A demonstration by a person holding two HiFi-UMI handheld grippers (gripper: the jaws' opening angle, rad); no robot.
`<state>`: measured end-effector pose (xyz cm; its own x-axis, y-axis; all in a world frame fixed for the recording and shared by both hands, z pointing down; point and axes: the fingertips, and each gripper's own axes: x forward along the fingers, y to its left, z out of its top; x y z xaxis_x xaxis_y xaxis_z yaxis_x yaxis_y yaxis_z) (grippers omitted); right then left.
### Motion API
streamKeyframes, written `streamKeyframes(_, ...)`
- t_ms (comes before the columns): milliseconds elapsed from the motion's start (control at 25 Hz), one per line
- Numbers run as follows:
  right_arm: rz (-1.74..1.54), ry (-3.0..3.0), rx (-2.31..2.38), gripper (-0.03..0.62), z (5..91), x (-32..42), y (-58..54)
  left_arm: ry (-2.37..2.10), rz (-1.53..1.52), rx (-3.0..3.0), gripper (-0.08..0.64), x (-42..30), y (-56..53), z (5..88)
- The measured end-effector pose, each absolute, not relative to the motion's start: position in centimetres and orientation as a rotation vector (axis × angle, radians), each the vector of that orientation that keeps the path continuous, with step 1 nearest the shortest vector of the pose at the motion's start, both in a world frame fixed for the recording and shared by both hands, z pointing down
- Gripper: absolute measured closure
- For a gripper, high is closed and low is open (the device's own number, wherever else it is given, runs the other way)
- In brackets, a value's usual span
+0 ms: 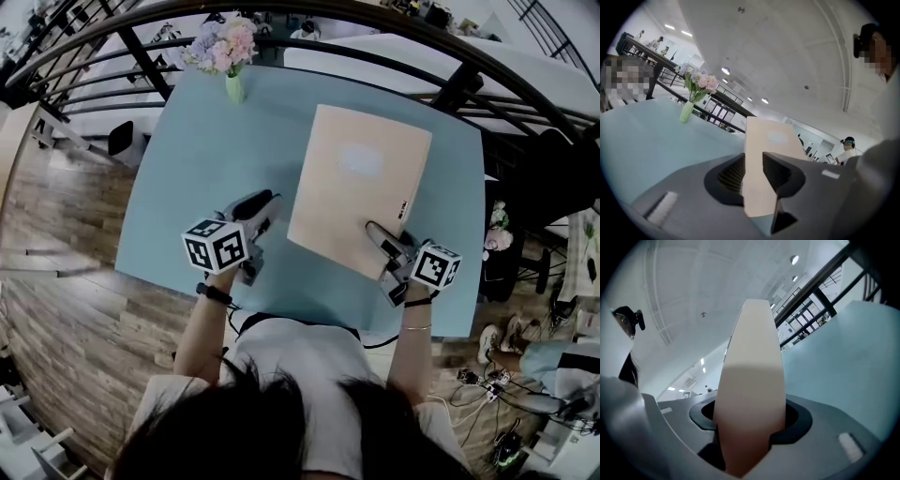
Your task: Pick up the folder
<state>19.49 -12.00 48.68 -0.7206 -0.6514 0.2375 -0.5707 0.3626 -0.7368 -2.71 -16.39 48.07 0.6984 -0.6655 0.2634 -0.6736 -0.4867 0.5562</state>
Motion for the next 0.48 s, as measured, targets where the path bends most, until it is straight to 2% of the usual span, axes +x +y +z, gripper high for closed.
streamKeyframes(480, -0.713, 2.667, -1.600, 0.324, 42.1, 22.3, -10.5, -1.174, 0.098, 2.510, 0.405, -0.7, -15.1, 42.3)
